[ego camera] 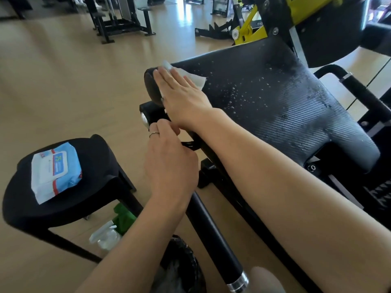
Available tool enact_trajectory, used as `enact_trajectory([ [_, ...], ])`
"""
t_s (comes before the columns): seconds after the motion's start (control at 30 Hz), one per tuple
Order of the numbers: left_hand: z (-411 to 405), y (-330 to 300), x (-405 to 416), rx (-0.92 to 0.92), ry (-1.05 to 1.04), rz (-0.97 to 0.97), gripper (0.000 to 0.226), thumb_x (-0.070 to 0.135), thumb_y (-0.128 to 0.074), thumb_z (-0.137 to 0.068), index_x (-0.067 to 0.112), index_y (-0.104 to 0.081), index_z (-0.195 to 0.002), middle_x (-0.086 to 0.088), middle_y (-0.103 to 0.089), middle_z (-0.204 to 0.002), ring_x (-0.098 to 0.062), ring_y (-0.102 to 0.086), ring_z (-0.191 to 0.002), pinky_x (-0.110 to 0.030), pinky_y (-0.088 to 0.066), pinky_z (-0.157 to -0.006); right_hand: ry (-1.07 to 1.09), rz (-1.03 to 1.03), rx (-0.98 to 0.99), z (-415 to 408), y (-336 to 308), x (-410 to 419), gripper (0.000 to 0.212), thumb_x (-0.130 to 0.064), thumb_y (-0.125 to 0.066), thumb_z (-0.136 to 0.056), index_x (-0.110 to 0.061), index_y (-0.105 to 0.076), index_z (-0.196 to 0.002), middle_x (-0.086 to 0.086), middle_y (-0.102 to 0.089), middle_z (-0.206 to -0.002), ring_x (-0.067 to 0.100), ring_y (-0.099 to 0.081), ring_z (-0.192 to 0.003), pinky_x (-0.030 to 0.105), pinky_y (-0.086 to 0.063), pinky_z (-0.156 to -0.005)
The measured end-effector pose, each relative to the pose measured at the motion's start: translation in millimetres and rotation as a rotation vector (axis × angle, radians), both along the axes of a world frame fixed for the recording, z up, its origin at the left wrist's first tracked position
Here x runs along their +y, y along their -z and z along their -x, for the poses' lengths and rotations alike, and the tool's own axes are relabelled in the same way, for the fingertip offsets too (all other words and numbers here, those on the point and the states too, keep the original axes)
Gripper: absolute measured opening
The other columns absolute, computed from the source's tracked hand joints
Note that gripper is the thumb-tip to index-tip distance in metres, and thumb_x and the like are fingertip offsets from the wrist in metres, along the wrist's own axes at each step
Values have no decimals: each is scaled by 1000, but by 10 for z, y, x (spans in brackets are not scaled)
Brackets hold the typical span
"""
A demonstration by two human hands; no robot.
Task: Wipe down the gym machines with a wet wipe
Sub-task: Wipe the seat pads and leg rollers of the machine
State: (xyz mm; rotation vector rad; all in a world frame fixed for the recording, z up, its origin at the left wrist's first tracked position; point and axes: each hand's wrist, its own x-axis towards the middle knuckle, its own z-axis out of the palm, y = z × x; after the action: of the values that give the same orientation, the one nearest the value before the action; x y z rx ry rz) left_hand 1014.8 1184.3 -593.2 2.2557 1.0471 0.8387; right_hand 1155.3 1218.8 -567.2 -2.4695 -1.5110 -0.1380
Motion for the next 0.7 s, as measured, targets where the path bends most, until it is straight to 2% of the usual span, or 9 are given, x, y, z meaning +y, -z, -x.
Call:
enact_trajectory([
  [0.07, -1, 0, 0, 14, 11, -24, 32, -5, -51, -85, 17, -48, -108, 1, -48, -112, -21, -53, -85, -32, -38, -64, 7, -31, -5, 12, 30, -53, 64, -26, -32, -109, -18, 1, -164, -2, 5, -172, 17, 8, -157, 37, 0, -129],
  [0.17, 18, 18, 8, 9, 31, -75, 33, -3, -56, -86, 14, -52, -113, -2, -53, -112, -16, -51, -83, -30, -40, -64, 91, -84, -21, 220, 298, -636, 63, -22, -34, -110, -15, -2, -164, 1, 2, -172, 18, 4, -158, 35, -5, -129],
  [0.27, 11, 45, 23, 49, 36, -118, 32, -3, -56, -87, 14, -51, -113, -4, -53, -112, -17, -47, -80, -29, -35, -63, 239, -140, 10, 644, 636, -1416, 58, -31, -25, -110, -14, -7, -163, 3, -2, -171, 18, 3, -157, 35, -3, -127],
  [0.33, -2, 50, 23, 86, 50, -180, 32, -3, -56, -87, 12, -53, -115, -9, -55, -112, -19, -47, -80, -32, -37, -66, 340, -125, 28, 863, 763, -1703, 57, -32, -24, -111, -15, -10, -163, 2, -4, -170, 16, 4, -155, 34, 0, -125],
  [0.4, -22, 61, 12, 126, 74, -272, 34, 0, -56, -87, 9, -56, -119, -13, -60, -113, -24, -52, -83, -38, -44, -73, 371, -110, 40, 862, 750, -1691, 57, -33, -22, -111, -15, -6, -163, 2, 0, -170, 15, 9, -154, 33, 4, -125],
  [0.47, -22, 56, -18, 159, 114, -373, 35, 5, -50, -89, 7, -57, -123, -14, -63, -115, -30, -60, -91, -43, -49, -85, 300, -105, 76, 675, 626, -1468, 58, -35, -19, -111, -17, -1, -163, 0, 7, -170, 15, 13, -155, 32, 7, -126],
  [0.53, -19, 51, -40, 177, 175, -452, 38, 9, -46, -91, 7, -56, -128, -14, -65, -119, -32, -64, -99, -44, -50, -91, 216, -87, 89, 417, 456, -1184, 58, -36, -20, -111, -19, 0, -163, -2, 6, -171, 17, 11, -157, 35, 4, -128],
  [0.63, -22, 63, -25, 164, 225, -432, 43, 8, -48, -95, 9, -53, -137, -12, -65, -129, -31, -64, -110, -43, -51, -95, 141, -40, 75, 256, 314, -937, 61, -34, -27, -111, -18, 0, -164, -2, 6, -171, 18, 11, -157, 37, 2, -128],
  [0.7, -28, 78, -14, 173, 244, -427, 48, 4, -48, -93, 9, -54, -141, -10, -62, -138, -30, -61, -119, -45, -48, -103, 141, -45, 56, 256, 366, -1048, 60, -34, -23, -111, -18, 0, -164, -2, 6, -171, 17, 11, -157, 36, 3, -128],
])
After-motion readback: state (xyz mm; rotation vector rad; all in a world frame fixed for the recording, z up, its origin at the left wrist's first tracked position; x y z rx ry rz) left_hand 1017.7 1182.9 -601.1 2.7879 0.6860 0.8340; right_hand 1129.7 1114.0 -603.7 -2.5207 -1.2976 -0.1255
